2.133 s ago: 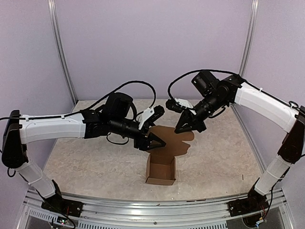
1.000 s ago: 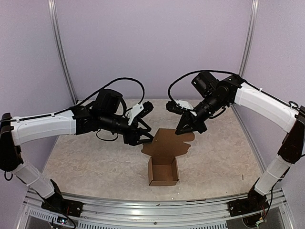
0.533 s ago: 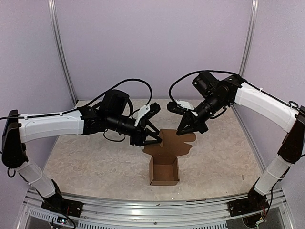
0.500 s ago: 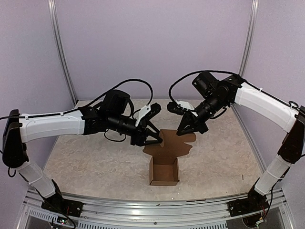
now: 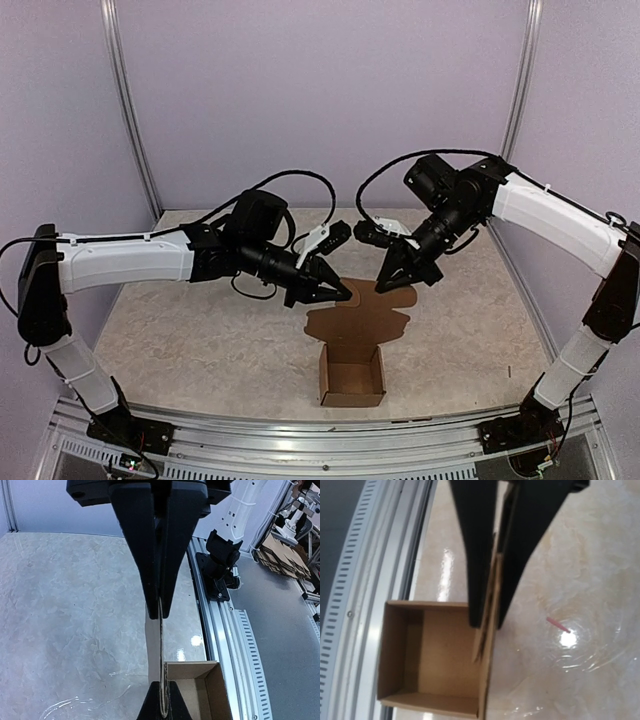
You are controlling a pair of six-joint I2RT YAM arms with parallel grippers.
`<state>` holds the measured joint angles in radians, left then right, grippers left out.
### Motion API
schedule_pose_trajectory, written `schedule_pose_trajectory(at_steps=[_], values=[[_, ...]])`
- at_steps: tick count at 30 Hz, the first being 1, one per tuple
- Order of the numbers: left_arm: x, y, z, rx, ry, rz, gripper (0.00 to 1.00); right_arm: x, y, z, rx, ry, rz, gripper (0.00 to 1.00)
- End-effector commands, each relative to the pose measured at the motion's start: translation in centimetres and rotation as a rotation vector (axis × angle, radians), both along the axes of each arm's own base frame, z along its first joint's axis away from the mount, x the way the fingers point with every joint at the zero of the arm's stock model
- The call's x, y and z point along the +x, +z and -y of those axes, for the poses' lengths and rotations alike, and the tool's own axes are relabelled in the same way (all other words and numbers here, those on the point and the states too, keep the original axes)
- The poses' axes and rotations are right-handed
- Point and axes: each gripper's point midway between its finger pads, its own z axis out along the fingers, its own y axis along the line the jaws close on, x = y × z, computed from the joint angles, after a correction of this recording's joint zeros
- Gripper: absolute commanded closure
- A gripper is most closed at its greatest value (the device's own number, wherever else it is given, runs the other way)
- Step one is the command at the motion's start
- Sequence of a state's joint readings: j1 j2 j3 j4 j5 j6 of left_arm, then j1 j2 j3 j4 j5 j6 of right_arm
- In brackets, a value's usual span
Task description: Fold the paper box
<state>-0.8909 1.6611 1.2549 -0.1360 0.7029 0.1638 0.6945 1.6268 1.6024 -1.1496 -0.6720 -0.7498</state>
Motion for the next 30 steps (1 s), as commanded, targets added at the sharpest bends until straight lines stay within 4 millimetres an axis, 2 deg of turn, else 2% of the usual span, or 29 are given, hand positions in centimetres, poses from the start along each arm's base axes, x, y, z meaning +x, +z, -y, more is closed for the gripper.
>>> schedule_pose_trajectory(at_steps=[1, 4, 6, 13, 16, 19, 20, 25, 30], values=[[0.1, 0.3, 0.9, -0.023, -0.008, 0.004, 1.0, -1.8, 1.8, -0.9, 0.085, 0.062, -0.025, 1.0], [0.3, 0.3, 0.7, -0.029, 0.009, 0.01, 1.0, -1.9, 2.3, -0.6, 0.087, 0.057, -0.024, 1.0], [0.2, 0.3, 0.5, -0.033, 0.018, 0.015, 1.0, -1.5, 2.7, 0.3, 0.085, 0.031, -0.007, 0.94], [-0.7, 1.2, -0.7, -0.058, 0.025, 0.047, 1.0, 3.5, 4.6, 5.2, 0.189, -0.157, -0.034, 0.8], [-0.8, 1.6, -1.3, -0.07, 0.047, 0.073, 1.0, 4.7, 3.5, 6.3, 0.192, -0.216, -0.057, 0.74], [-0.7, 1.8, -1.9, -0.092, 0.072, 0.086, 1.0, 6.6, 1.2, 7.0, 0.134, -0.32, 0.0, 0.73], [-0.6, 2.1, -2.1, -0.104, 0.083, 0.091, 1.0, 6.7, 0.1, 7.3, 0.112, -0.34, 0.0, 0.73], [-0.2, 2.4, -2.9, -0.131, 0.124, 0.089, 1.0, 6.4, -1.8, 7.5, 0.031, -0.342, 0.039, 0.73], [0.2, 2.0, -2.9, -0.127, 0.139, 0.084, 1.0, 5.0, -1.2, 6.5, 0.043, -0.302, 0.051, 0.74]])
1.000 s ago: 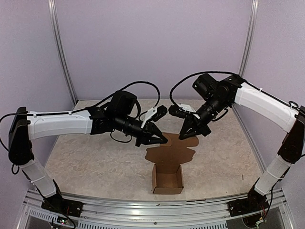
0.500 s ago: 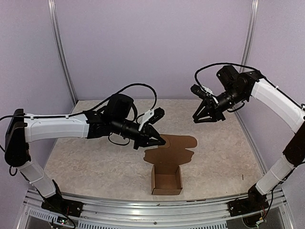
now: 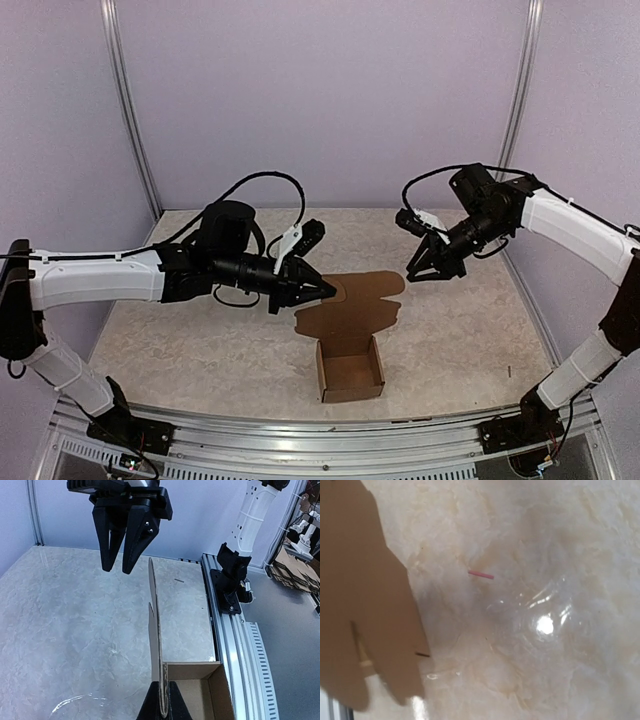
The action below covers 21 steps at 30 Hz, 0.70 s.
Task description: Fold the paper box
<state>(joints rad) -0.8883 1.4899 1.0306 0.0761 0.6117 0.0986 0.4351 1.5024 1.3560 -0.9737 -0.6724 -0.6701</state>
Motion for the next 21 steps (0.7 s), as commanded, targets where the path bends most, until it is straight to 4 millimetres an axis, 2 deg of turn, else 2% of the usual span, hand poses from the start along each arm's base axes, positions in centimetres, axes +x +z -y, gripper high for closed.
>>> schedule_pose_trajectory(at_steps=[1, 8, 14, 21], values=[[0.7, 0.7, -0.2, -0.031, 0.035, 0.011, 1.0, -1.0, 1.6, -1.0, 0.011, 0.02, 0.069, 0.74], [1.2, 0.2, -0.2, -0.025, 0.051, 0.0, 1.0, -2.7, 1.7, -2.6, 0.005, 0.087, 0.07, 0.74], [2.5, 0.2, -0.3, -0.017, 0.119, 0.0, 1.0, -4.6, 2.0, -3.6, 0.011, 0.166, 0.05, 0.74], [3.1, 0.0, -0.1, -0.012, 0.143, -0.014, 1.0, -5.8, 2.2, -3.9, 0.022, 0.188, -0.002, 0.67]])
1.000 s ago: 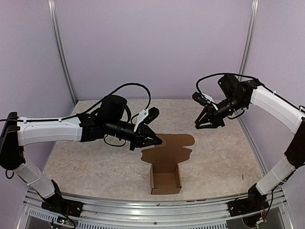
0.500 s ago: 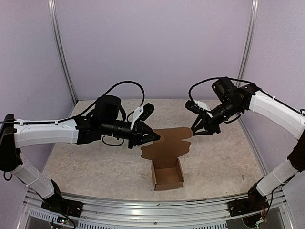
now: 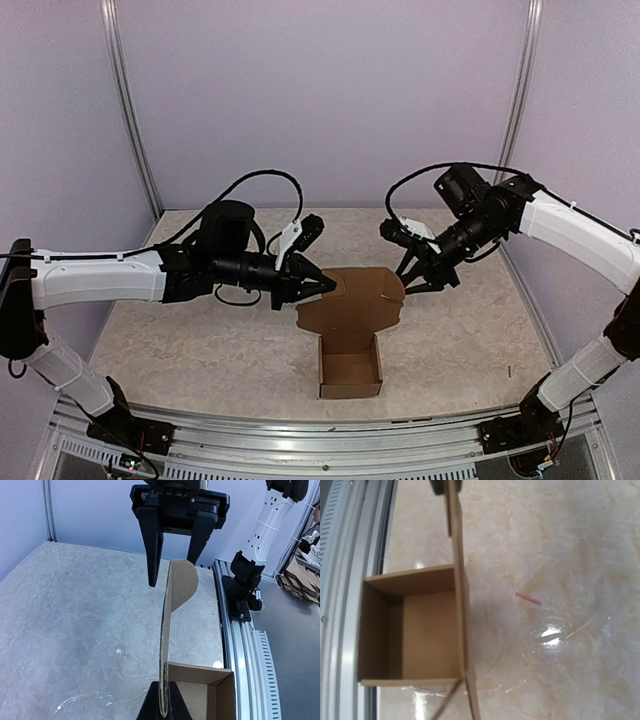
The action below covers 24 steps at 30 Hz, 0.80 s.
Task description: Fold the paper box
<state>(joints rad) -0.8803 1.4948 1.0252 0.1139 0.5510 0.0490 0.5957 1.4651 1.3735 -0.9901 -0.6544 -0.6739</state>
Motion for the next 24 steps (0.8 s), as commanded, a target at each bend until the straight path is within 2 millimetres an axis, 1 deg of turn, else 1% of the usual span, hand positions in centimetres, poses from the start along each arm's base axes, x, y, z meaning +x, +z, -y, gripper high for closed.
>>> schedule_pose_trajectory(at_steps=[1, 4, 10, 13, 16, 20, 24], values=[[1.7, -0.1, 0.0, -0.002, 0.065, -0.003, 1.0, -1.3, 0.5, -0.4, 0.007, 0.022, -0.061, 0.66], [1.7, -0.1, 0.1, -0.004, 0.064, -0.006, 1.0, -0.8, 0.2, -0.8, 0.006, -0.021, -0.105, 0.61], [2.1, 0.1, 0.5, -0.008, 0.072, -0.013, 1.0, 0.6, 0.5, -1.9, 0.022, -0.092, -0.157, 0.58], [2.3, 0.0, 0.7, -0.006, 0.075, -0.017, 1.0, 0.7, 0.6, -2.0, 0.016, -0.093, -0.16, 0.56], [2.4, -0.1, 0.7, -0.006, 0.072, -0.019, 1.0, 0.4, 0.6, -1.8, 0.008, -0.084, -0.162, 0.55], [1.2, 0.0, 1.2, -0.021, 0.004, -0.034, 1.0, 0.0, 1.1, -2.0, 0.034, -0.047, -0.142, 0.54], [0.1, -0.1, 1.9, -0.028, -0.063, -0.047, 1.0, 0.4, 1.4, -2.4, 0.051, -0.029, -0.125, 0.53]])
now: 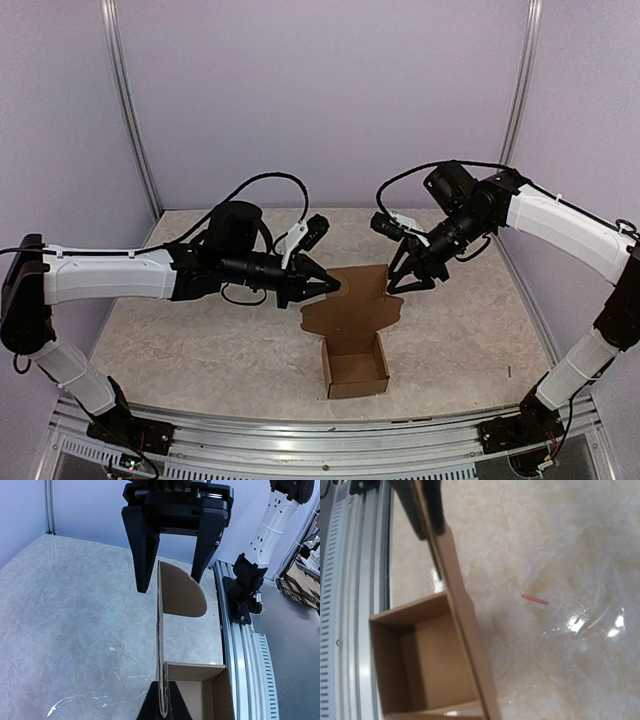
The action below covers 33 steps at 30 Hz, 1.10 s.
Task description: Fold the paper box
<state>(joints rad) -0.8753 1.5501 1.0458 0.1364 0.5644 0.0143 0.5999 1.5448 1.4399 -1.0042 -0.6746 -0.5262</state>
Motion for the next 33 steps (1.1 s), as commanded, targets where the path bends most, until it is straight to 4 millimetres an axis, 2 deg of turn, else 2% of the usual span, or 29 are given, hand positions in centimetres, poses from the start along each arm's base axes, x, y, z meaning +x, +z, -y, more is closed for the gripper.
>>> schedule_pose_trajectory(at_steps=[1, 6, 14, 33], values=[[-0.8, 0.9, 1.2, -0.033, -0.078, -0.006, 1.0, -0.5, 1.5, -1.3, 0.061, 0.06, 0.018, 0.53], [-1.5, 0.7, 1.5, -0.024, -0.112, -0.023, 1.0, -1.1, 0.8, -1.5, 0.076, 0.1, 0.003, 0.52], [-1.6, 1.5, 1.9, -0.018, -0.13, -0.015, 1.0, -1.5, 2.0, -1.4, 0.104, 0.12, 0.036, 0.51], [-1.9, 1.1, 2.2, -0.001, -0.162, -0.018, 1.0, -1.5, 2.4, -1.5, 0.126, 0.123, 0.063, 0.52]])
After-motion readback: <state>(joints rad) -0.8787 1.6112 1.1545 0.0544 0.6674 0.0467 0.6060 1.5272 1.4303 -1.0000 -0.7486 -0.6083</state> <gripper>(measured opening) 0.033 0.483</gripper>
